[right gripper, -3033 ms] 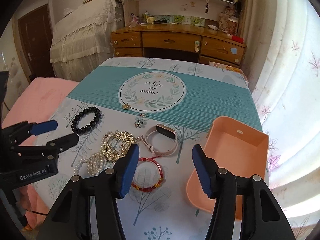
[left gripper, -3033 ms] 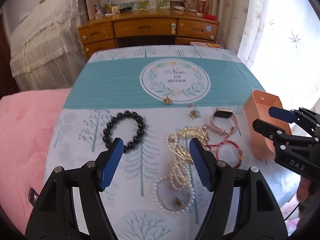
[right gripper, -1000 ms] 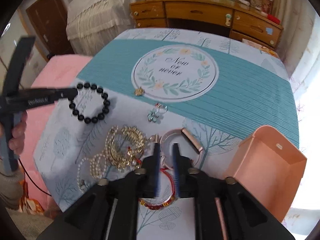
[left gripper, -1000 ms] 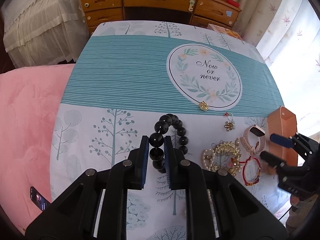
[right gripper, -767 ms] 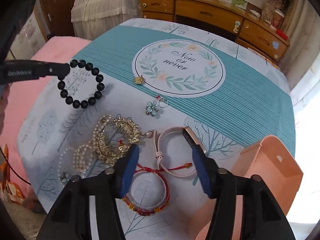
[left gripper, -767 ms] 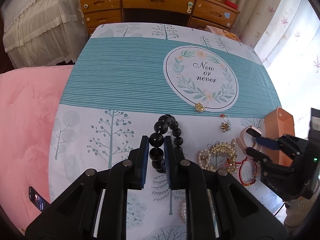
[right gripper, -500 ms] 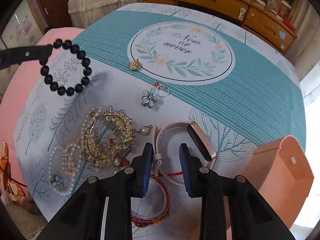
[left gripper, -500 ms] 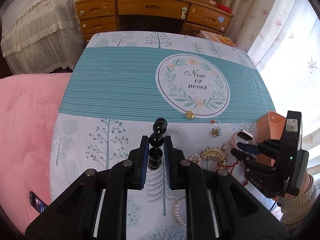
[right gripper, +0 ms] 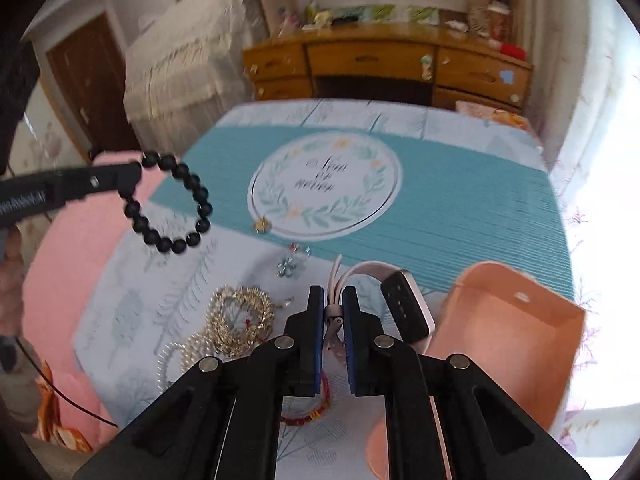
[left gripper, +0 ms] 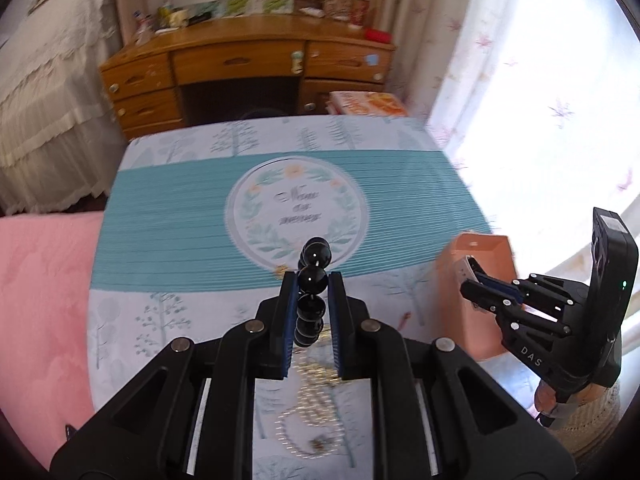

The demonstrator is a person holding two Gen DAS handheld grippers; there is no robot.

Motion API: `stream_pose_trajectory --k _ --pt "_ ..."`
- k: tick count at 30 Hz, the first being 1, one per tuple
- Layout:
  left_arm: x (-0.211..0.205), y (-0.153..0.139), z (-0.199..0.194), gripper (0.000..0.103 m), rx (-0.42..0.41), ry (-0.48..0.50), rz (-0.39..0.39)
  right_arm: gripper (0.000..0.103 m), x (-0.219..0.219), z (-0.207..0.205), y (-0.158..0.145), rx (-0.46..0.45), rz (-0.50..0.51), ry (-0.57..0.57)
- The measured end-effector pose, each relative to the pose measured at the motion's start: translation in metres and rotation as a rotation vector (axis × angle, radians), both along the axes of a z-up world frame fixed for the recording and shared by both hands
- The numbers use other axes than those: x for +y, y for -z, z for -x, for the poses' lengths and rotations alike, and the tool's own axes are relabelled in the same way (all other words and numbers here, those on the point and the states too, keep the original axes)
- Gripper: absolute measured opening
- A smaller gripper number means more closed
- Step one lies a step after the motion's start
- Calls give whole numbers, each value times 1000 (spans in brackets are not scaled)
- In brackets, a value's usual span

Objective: Organize jewelry
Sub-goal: 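Carry the bead bracelet and watch into the peach tray and release both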

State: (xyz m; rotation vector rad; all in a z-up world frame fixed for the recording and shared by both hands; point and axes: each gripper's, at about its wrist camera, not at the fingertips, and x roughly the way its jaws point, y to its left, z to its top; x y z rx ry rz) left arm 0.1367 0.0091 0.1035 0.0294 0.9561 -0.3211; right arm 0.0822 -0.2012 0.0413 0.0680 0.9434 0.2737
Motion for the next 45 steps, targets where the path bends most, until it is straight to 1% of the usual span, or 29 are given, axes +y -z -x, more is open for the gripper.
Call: stream_pose_trajectory --k 4,6,9,12,15,18,19,23,26,28,30,31,33,35,37,38,39,43,45 --pt "-50 -12 9 12 -24 90 39 9 -41 24 -16 -31 -35 79" --pt "-79 -11 11 12 -20 131 61 9 -60 33 -13 -22 -52 122" --pt "-122 -1 11 12 21 192 94 9 -88 46 0 15 -87 171" --pt "-165 15 15 12 54 249 95 9 -108 58 22 66 -118 209" --pt "-205 33 21 12 86 304 85 9 -119 68 42 103 -130 224" --pt "-231 49 30 12 106 346 76 9 -125 78 57 126 -118 228" --pt "-237 55 31 12 112 353 70 9 -121 84 63 129 -118 226" --pt "-248 87 24 12 144 339 25 9 -122 95 77 139 -122 217" --pt "-237 114 11 13 161 270 -24 9 -121 100 83 148 -122 220" --pt "-230 126 8 13 156 217 -85 9 -118 102 83 141 -113 214" --pt "-226 134 11 13 172 219 -83 11 -116 104 83 137 -96 208" --pt "-222 136 14 13 178 220 -85 13 -114 103 82 137 -90 207" --pt "-222 136 24 13 163 218 -108 19 -112 103 81 132 -60 209" --pt "-222 135 34 13 147 210 -136 23 -111 103 80 128 -35 208" --pt "-222 134 38 13 138 208 -149 26 -112 104 78 127 -35 207" --pt "-220 135 40 13 138 207 -147 29 -112 105 77 125 -35 207" --pt "-219 136 41 13 141 206 -140 35 -112 105 75 121 -28 210" --pt "-215 133 39 13 170 210 -116 40 -112 105 74 124 -29 200" --pt "-213 128 46 15 179 212 -100 50 -111 107 73 119 -41 188"
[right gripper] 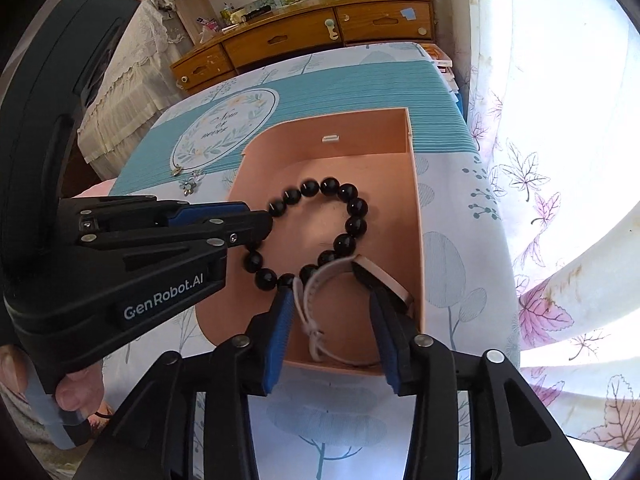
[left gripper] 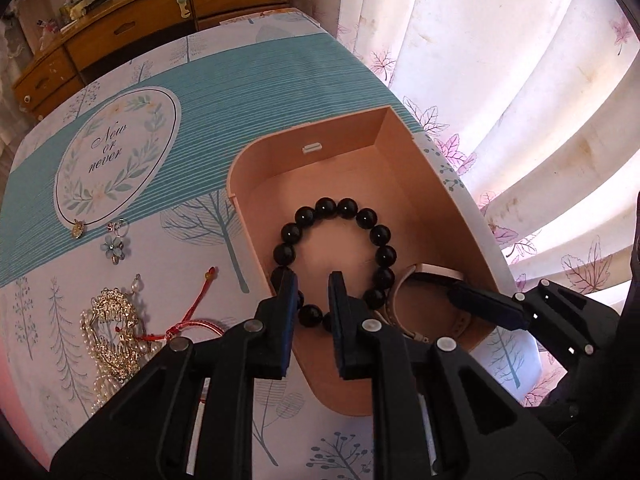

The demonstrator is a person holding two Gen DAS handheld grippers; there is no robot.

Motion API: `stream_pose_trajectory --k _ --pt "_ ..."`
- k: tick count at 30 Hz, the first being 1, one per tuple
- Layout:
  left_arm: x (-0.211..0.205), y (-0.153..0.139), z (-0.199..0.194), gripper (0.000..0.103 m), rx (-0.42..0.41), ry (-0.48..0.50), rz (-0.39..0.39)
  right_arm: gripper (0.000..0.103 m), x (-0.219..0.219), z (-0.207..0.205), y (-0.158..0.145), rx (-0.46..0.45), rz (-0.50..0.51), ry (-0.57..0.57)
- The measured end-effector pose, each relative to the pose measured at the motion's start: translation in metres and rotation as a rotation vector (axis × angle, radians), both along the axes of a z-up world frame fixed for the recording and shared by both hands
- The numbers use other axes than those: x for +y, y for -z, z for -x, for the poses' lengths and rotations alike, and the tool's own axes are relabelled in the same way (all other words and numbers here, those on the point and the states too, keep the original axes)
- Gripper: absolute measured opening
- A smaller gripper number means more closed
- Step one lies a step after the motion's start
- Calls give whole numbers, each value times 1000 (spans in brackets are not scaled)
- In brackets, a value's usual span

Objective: Organize jewelry
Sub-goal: 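Carry the bead bracelet and watch into the peach tray and release both, then withdraw both open tools from the tray toward the remaining jewelry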

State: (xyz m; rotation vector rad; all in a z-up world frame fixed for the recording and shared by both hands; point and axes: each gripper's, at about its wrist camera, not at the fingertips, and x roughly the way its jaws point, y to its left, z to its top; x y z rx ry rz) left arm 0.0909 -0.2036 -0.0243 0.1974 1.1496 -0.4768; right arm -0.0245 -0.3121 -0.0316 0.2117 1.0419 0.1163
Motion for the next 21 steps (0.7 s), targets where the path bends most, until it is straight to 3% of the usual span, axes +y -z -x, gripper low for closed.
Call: stream_pose_trajectory --k 4,6,7,12,17,19,21 --pt "8 -15 11 20 11 10 53 71 9 6 -7 -38 2 -19" --pt "16 -22 15 20 3 0 61 90 13 9 -12 -59 23 -13" --pt "20 -25 18 20 -5 0 64 92 14 11 -14 -71 30 -7" --pt "47 -33 28 20 -23 -35 91 93 13 16 -20 -88 -40 -3" --pt "79 -31 40 20 -25 -88 69 93 25 25 -25 -109 21 21" --pt "93 -29 44 23 -13 -112 68 93 31 29 -26 -113 42 21" --pt "107 -26 50 36 -15 -134 60 93 37 32 -27 -119 61 26"
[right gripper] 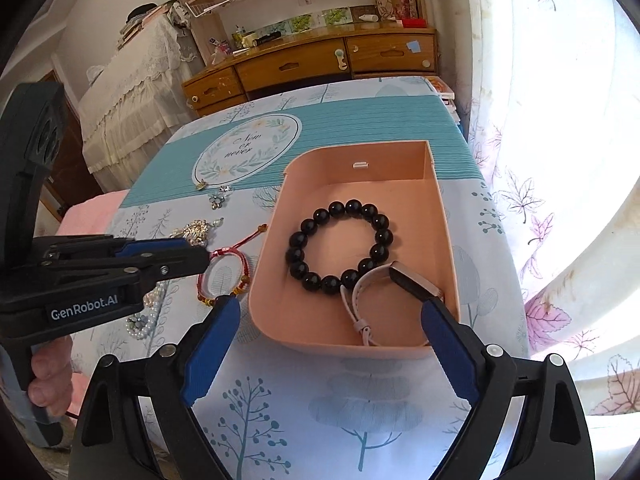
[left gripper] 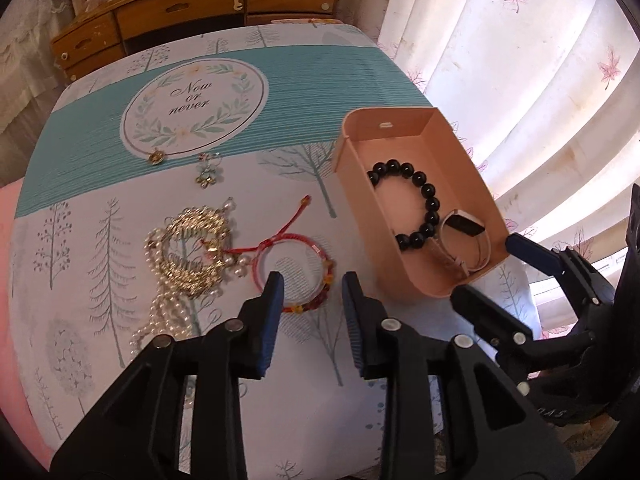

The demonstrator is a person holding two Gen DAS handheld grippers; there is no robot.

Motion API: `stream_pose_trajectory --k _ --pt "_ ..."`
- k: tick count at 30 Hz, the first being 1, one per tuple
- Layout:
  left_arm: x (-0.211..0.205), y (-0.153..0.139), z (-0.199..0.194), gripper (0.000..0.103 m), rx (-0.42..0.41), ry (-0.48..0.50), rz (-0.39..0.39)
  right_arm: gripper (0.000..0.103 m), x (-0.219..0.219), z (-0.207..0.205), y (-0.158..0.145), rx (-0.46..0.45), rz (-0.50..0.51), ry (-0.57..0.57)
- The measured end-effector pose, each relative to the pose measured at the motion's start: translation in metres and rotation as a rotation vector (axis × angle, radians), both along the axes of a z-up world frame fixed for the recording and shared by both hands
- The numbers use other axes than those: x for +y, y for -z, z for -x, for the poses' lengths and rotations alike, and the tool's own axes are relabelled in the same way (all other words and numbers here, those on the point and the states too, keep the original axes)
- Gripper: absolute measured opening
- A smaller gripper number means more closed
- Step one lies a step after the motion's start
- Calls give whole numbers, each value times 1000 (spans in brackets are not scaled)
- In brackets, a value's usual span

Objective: Organize jewelry
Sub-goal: 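Withdraw both open tools from the tray toward the remaining jewelry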

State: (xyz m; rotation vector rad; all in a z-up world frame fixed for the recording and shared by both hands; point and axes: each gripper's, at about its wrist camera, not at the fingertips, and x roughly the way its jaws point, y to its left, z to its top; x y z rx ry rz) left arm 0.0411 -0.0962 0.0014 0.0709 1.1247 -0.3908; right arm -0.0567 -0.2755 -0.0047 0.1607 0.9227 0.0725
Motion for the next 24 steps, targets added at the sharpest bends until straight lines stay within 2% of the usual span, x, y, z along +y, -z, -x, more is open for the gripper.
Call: stream_pose_trajectory --k 2,5,9,17,19,21,24 --pt "14 1 7 40 -15 -23 -7 94 4 4 -2 0 13 -1" --pt "36 0 20 40 -45 -53 -11 98 8 10 -5 -7 13 3" --pt "63 -2 35 40 -77 -89 -19 98 12 16 -10 -31 0 15" --pt "112 -8 50 40 -124 -197 43 98 39 21 -23 -83 64 -36" --pt "125 -9 51 40 -127 -231 68 95 46 21 -26 -98 66 -44" --pt "136 -9 51 40 -127 -265 75 87 51 22 -27 -108 54 -60" --pt "148 -7 50 40 -111 -276 68 86 56 25 -31 -141 13 -59"
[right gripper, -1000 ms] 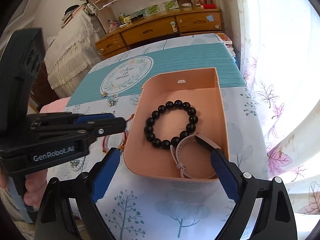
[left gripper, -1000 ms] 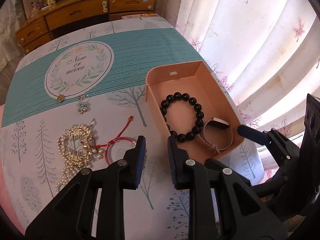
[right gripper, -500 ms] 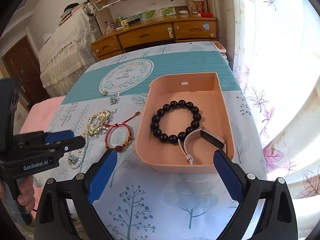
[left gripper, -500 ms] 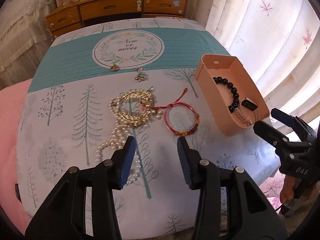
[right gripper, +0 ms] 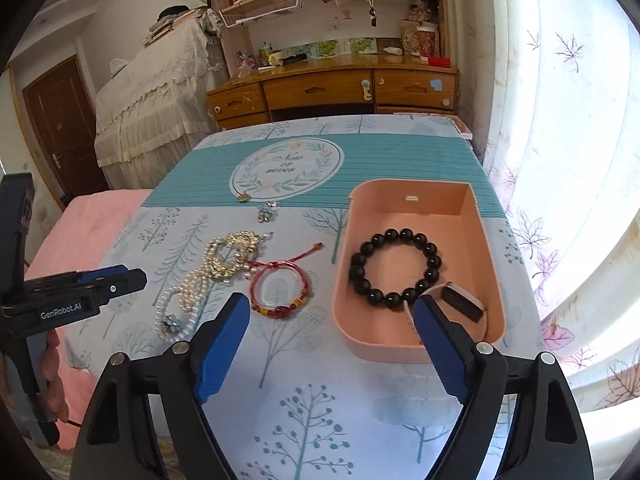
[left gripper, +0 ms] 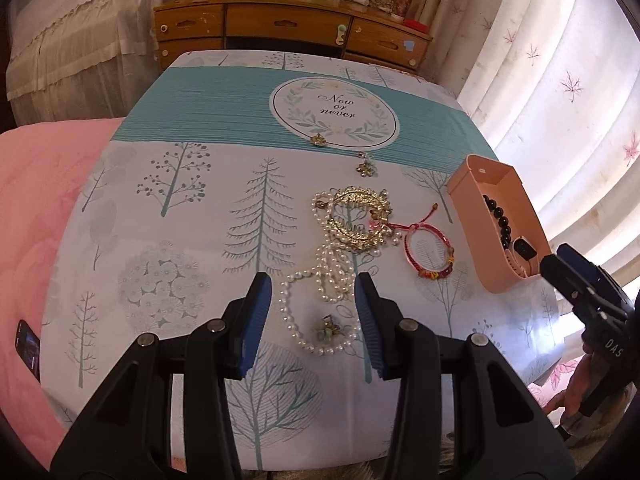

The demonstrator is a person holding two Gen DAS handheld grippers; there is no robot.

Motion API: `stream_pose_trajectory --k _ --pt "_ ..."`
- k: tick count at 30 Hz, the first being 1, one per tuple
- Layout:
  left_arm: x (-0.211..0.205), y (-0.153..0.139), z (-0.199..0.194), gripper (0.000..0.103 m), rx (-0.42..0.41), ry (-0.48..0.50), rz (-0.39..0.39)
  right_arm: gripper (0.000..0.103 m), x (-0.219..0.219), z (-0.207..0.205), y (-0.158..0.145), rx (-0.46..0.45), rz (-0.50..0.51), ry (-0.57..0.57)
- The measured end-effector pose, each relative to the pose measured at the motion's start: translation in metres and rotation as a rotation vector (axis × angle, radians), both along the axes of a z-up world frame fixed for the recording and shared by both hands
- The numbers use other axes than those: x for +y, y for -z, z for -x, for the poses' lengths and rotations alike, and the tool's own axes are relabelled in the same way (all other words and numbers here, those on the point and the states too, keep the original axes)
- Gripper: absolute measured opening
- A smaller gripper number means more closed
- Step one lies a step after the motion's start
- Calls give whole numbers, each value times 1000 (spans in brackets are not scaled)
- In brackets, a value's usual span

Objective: Organize jewelry
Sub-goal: 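Withdraw both open tools from the tray toward the remaining jewelry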

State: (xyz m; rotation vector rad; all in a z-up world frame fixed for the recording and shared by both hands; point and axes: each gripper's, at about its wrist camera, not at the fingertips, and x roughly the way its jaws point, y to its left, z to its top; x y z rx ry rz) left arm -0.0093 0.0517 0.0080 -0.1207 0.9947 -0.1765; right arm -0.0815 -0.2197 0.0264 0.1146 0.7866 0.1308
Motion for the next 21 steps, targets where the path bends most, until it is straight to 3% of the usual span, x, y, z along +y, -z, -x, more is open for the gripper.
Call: stream_pose_trajectory --k 6,17,21 --pt "8 12 2 40 34 50 -42 86 4 6 -13 -98 -71 -3" --pt "11 32 -4 40 71 128 16 86 51 -9 -2 -24 46 -130" --pt "5 38 -2 40 90 176 41 72 66 -15 12 22 73 -191"
